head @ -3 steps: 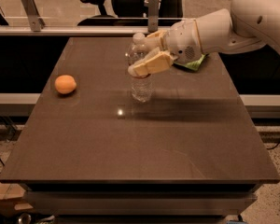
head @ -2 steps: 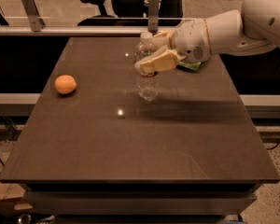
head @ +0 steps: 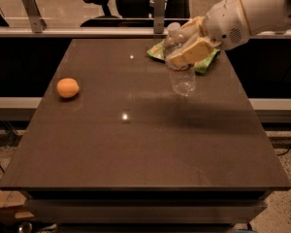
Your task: Pick water bottle
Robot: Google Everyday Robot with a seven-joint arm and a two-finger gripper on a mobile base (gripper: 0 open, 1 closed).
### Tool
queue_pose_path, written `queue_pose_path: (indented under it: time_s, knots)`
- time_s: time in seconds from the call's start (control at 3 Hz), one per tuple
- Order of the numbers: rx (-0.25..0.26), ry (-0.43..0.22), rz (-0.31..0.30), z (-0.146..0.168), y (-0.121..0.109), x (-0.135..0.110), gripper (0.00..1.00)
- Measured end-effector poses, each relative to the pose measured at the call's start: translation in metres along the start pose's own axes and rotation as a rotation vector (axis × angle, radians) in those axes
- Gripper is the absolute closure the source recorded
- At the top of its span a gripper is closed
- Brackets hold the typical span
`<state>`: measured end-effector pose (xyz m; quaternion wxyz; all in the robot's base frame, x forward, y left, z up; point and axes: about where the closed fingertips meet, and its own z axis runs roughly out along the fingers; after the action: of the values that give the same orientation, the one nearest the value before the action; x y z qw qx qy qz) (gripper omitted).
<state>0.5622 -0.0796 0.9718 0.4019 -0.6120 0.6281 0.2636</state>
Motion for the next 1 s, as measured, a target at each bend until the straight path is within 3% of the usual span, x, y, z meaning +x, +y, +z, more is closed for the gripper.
queue_pose_path:
  time_s: [0.33, 0.67, 1.0]
  knots:
    - [-0.037, 0.098, -0.025, -0.024, 0.001, 0.001, 1.0]
    - [-0.092, 0.079, -0.019, -0.037, 0.002, -0.01, 1.0]
    - [-0.121, 0.012, -0.012, -0.046, 0.005, -0.035, 1.0]
